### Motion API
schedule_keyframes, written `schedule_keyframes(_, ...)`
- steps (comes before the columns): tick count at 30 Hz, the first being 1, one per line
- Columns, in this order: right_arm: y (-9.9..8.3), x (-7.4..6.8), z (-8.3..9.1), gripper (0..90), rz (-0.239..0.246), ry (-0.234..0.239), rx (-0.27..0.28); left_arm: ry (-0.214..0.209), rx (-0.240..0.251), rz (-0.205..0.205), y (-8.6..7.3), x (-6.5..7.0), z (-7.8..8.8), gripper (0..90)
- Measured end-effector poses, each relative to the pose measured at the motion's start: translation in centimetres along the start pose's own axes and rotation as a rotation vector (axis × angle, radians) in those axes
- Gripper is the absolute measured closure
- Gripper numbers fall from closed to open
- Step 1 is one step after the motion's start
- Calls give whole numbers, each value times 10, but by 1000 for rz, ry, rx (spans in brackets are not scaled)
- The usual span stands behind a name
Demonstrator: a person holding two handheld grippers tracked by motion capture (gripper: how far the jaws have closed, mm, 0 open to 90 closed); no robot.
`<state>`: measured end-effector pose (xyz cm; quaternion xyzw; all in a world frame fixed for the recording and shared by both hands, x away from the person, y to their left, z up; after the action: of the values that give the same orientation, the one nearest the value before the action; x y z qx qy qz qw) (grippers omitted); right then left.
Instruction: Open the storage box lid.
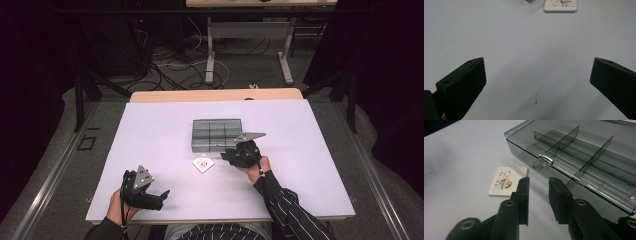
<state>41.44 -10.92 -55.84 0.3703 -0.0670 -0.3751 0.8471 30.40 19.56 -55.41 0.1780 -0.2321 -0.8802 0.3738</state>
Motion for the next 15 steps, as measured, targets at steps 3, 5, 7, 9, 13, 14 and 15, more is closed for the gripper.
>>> schedule_keyframes(3,0,4,-4,769,-21,-4,-6,2,-1,1,0,0,0,4)
schedule_keyframes(5,1,6,-7,787,-24,-17,5,2,-3,1,0,0,0,4)
schedule_keyframes(7,2,6,-9,801,-30,-23,12,5,-1,-1,0,0,0,4)
schedule_keyframes(9,4,6,-12,812,-46,-27,31,0,-2,-1,0,0,-1,4)
schedule_keyframes(13,7,4,-15,829,-45,-39,21,2,0,-5,0,-1,0,4)
schedule_keyframes(14,7,4,-16,832,-45,-44,25,0,0,-5,0,-1,0,4)
schedule_keyframes(15,7,4,-16,834,-47,-45,26,1,1,-4,0,-1,0,4)
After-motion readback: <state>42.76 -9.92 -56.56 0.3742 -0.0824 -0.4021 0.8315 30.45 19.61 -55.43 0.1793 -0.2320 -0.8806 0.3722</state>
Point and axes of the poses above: each handheld gripper's, and its own axes: z roughly backward along the jaws, y roughly out of its top, x roughly to its right, the point moved 4 cm from there along -z, roughly forward along the jaws, and after that the axes turned 12 degrees about -x, right-handed, at the moved point
